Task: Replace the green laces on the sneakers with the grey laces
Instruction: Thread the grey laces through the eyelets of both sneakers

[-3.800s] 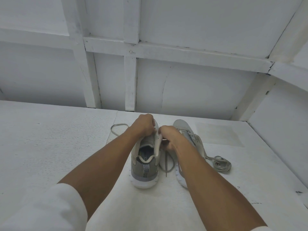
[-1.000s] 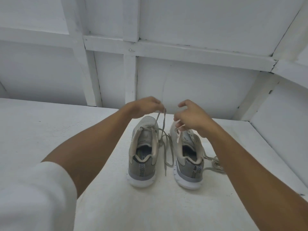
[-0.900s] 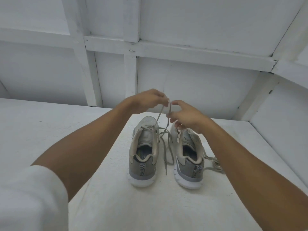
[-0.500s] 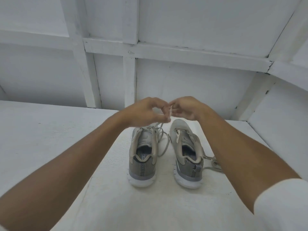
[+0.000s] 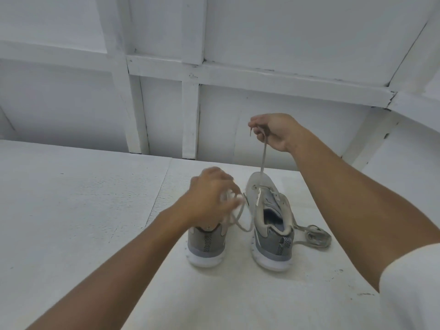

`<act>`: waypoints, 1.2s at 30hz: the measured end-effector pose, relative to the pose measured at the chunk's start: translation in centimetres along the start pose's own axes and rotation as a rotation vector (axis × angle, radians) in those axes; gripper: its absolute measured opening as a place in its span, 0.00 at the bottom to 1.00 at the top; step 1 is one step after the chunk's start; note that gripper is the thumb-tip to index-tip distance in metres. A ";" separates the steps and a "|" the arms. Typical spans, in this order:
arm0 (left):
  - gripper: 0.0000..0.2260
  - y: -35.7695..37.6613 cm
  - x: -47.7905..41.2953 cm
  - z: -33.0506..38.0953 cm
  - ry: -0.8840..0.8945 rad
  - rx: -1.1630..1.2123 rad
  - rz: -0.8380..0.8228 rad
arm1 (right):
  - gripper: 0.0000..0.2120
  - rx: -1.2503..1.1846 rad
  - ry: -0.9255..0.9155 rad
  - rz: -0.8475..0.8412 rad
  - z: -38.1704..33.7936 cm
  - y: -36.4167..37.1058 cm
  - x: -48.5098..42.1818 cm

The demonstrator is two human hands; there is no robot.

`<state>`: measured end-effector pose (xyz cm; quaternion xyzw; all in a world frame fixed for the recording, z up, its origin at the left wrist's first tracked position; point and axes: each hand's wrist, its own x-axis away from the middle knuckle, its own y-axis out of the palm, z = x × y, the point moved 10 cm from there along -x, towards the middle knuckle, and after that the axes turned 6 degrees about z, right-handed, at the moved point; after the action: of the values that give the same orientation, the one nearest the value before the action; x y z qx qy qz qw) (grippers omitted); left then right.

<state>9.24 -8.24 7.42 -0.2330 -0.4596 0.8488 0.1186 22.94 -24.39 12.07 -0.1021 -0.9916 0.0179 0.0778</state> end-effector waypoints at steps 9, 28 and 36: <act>0.16 1.9 -2.5 -12.4 -0.673 0.166 -0.022 | 0.09 0.198 0.068 -0.200 6.4 6.3 3.0; 0.06 5.6 -0.9 -15.8 -0.956 0.761 0.032 | 0.13 0.619 -0.042 -0.198 11.4 10.2 4.0; 0.02 6.6 -0.4 -16.7 -0.988 0.934 0.059 | 0.15 0.613 -0.143 -0.091 11.5 9.7 4.1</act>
<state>18.13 0.05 -5.82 0.2450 -0.0388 0.9679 -0.0403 19.06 -14.22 0.81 -0.0278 -0.9465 0.3195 0.0356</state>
